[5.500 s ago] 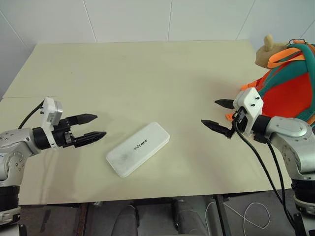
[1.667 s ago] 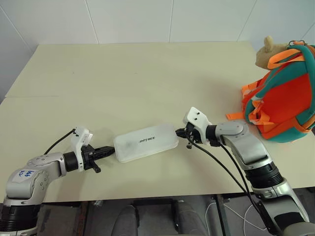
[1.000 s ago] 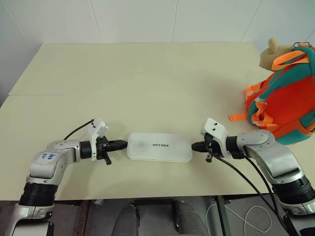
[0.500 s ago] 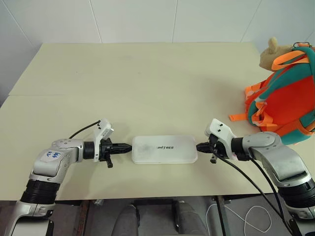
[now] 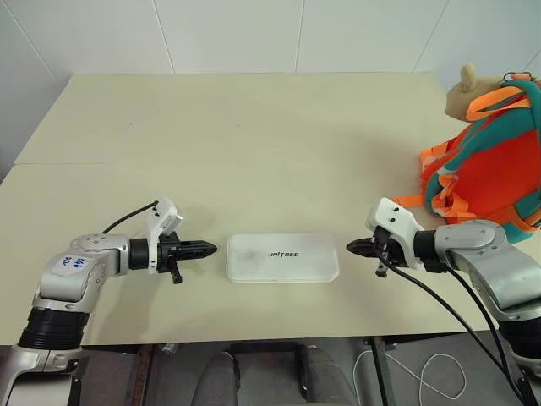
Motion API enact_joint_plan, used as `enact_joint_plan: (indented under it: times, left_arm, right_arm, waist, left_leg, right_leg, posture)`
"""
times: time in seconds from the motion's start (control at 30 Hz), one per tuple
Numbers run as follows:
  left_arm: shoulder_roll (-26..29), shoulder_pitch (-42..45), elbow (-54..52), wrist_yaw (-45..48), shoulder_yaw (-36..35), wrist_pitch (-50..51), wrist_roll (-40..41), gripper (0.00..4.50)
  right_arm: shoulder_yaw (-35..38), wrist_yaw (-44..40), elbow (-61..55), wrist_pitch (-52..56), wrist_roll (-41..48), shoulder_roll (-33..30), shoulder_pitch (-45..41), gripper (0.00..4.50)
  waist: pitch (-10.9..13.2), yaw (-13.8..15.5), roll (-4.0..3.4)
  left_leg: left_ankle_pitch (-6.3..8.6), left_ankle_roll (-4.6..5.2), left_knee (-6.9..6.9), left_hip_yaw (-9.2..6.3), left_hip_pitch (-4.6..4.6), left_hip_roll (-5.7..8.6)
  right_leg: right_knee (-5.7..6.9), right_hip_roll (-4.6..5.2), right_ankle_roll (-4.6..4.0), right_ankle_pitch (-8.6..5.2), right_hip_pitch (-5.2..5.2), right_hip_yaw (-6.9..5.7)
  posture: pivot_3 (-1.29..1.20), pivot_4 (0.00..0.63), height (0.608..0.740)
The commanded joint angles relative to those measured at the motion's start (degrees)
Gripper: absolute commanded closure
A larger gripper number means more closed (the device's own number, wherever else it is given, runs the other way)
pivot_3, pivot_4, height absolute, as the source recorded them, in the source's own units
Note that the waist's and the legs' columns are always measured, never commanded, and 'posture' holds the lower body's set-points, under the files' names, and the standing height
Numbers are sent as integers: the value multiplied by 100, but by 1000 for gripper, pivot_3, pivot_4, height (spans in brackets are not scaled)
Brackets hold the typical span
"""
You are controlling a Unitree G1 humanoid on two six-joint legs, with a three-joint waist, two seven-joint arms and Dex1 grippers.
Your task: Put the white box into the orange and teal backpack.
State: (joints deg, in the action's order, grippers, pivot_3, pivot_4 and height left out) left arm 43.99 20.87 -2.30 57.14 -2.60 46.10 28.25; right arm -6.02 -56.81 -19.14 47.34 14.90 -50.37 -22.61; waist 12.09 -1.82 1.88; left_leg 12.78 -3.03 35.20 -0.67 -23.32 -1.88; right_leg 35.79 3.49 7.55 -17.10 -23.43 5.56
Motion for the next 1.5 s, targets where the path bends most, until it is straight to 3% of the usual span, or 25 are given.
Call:
enact_joint_plan:
  times: [0.03, 0.2, 0.27, 0.37, 0.7, 0.73, 0.77, 1.07, 1.5]
  left_arm:
    - [95, 122, -135, -78, -349, 92, 186, 4449]
    - [-4, 162, -140, -176, -665, 142, 383, 4449]
    - [-78, 283, -16, -344, -826, 297, 478, 4292]
    - [-82, 425, 79, -610, -864, 538, 462, 3580]
    - [143, 751, 296, -915, -638, 916, 264, 421]
    - [165, 753, 296, -910, -619, 932, 258, 96]
    - [172, 755, 298, -901, -612, 933, 258, 41]
    - [220, 619, 141, -676, -793, 1009, 544, 41]
    - [269, 624, 40, -924, -493, 3270, 1211, 41]
  right_arm:
    - [331, 47, 17, -212, 10, -197, 3, 4500]
    - [433, 309, 206, -478, -98, -97, -151, 4500]
    - [355, 503, 270, -551, -205, -18, -302, 4137]
    - [356, 697, 283, -608, -270, 57, -385, 3300]
    - [444, 1052, 232, -651, -320, 155, -230, 0]
    - [447, 1074, 229, -655, -314, 158, -219, 0]
    - [448, 1092, 233, -658, -308, 161, -214, 0]
    - [445, 1222, 185, -651, -266, 184, -95, 0]
    - [394, 1253, 349, -662, -268, 247, -166, 0]
  waist:
    - [0, -2, 0]
    - [0, -17, 1]
    - [0, -20, 1]
    - [0, -13, 1]
    - [0, -17, 1]
    - [1, -17, 1]
    - [0, -16, 1]
    - [0, -16, 1]
    - [1, -29, 1]
  left_leg:
    - [0, 0, 0, 0, 0, 0]
    - [0, 0, 0, 0, 1, -1]
    - [0, 0, 0, 0, 1, -1]
    - [0, 0, 0, 0, 0, -1]
    - [0, 0, -1, 0, -1, -1]
    - [0, 0, -1, 0, -1, -1]
    - [0, 0, -1, 0, -1, -1]
    - [0, 0, -1, 0, -1, -1]
    - [0, 0, 0, -1, 1, 0]
  right_leg:
    - [0, 0, 0, 0, 0, 0]
    - [3, -2, 1, 1, 0, 0]
    - [2, -1, 8, 4, 0, 0]
    - [4, -1, 10, 5, -1, 0]
    - [5, -2, 13, 5, -3, 0]
    - [6, -2, 13, 5, -3, 0]
    - [6, -2, 13, 5, -3, 0]
    - [6, -2, 13, 5, -3, 0]
    - [11, -3, 14, 5, -3, 0]
  posture:
    - [0, 150, 740]
    - [0, 150, 740]
    - [0, 150, 740]
    - [0, 150, 740]
    - [0, 150, 740]
    - [0, 150, 740]
    - [0, 150, 740]
    - [0, 150, 740]
    - [0, 150, 740]
